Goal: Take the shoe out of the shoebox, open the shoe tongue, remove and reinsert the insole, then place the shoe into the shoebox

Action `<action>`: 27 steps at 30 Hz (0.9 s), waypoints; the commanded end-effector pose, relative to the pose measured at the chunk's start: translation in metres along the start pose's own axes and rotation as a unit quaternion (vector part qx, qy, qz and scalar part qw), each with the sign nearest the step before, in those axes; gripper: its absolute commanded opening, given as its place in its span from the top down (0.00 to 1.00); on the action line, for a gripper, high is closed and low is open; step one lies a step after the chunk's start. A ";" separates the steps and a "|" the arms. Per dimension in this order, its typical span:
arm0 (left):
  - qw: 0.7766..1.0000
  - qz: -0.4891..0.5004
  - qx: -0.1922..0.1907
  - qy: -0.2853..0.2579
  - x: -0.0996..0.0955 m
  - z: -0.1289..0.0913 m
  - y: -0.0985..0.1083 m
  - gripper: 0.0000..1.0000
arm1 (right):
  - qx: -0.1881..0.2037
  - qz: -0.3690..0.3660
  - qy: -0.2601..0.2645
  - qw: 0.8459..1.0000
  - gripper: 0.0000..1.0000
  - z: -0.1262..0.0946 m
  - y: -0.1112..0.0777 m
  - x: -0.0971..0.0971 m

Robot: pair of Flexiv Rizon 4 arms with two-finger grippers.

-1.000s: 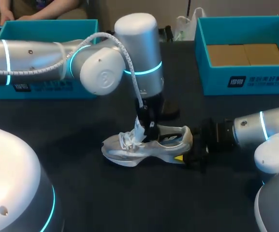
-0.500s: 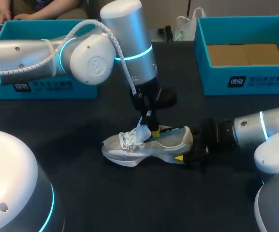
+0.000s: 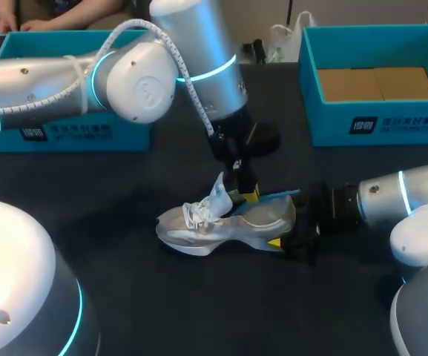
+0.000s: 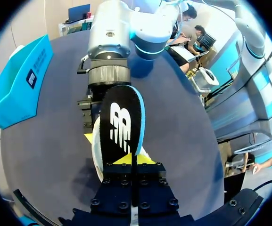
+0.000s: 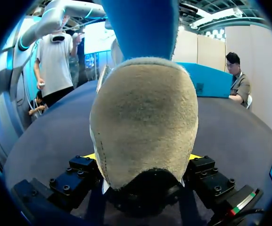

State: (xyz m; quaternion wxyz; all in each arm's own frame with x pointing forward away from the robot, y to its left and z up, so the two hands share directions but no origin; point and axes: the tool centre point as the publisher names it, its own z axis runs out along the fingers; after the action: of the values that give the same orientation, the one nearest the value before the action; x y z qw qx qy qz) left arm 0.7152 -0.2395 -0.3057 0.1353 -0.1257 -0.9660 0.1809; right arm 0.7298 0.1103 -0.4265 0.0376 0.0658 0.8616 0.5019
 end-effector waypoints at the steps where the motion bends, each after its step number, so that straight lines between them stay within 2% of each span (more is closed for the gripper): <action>1: 1.000 0.001 0.002 0.006 -0.001 0.004 -0.004 1.00 | 0.001 0.000 -0.001 1.000 1.00 0.001 0.000 0.002; 6: 1.000 0.000 0.003 -0.007 0.001 0.010 -0.002 1.00 | 0.001 0.000 -0.001 1.000 1.00 0.001 0.000 0.002; 7: 1.000 0.003 0.006 -0.010 0.002 0.011 -0.001 0.97 | 0.001 0.000 -0.001 1.000 1.00 0.001 0.000 0.002; 9: 1.000 0.001 0.008 -0.019 0.004 0.010 -0.001 0.75 | 0.001 0.000 -0.001 1.000 1.00 0.001 0.000 0.002; 10: 1.000 0.001 0.009 -0.021 0.005 0.010 -0.001 0.76 | 0.001 0.000 -0.001 1.000 1.00 0.001 0.000 0.002; 13: 1.000 0.003 0.015 -0.024 0.007 0.008 -0.003 0.71 | 0.001 0.000 -0.001 1.000 1.00 0.001 0.000 0.002; 15: 0.999 0.003 0.016 -0.029 0.008 0.005 -0.004 0.54 | 0.001 0.000 -0.001 1.000 1.00 0.001 0.000 0.002; 21: 0.999 0.007 0.010 -0.049 0.014 -0.002 -0.008 0.50 | 0.001 0.000 -0.001 1.000 1.00 0.001 0.000 0.002; 25: 0.997 0.001 -0.005 -0.076 0.017 -0.003 -0.010 0.31 | 0.001 0.000 -0.001 1.000 1.00 0.001 0.000 0.002; 26: 0.998 -0.003 -0.006 -0.070 0.019 -0.003 -0.012 0.00 | 0.001 0.000 -0.001 1.000 1.00 0.001 0.000 0.002; 27: 0.997 -0.004 -0.004 -0.071 0.021 -0.004 -0.012 0.00 | 0.001 0.000 -0.001 1.000 1.00 0.001 0.000 0.002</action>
State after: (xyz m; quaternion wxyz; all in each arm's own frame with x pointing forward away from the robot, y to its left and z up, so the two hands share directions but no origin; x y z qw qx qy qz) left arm 0.7032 -0.2441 -0.2994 0.0759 -0.1139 -0.9726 0.1880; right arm 0.7298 0.1104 -0.4265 0.0376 0.0658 0.8616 0.5019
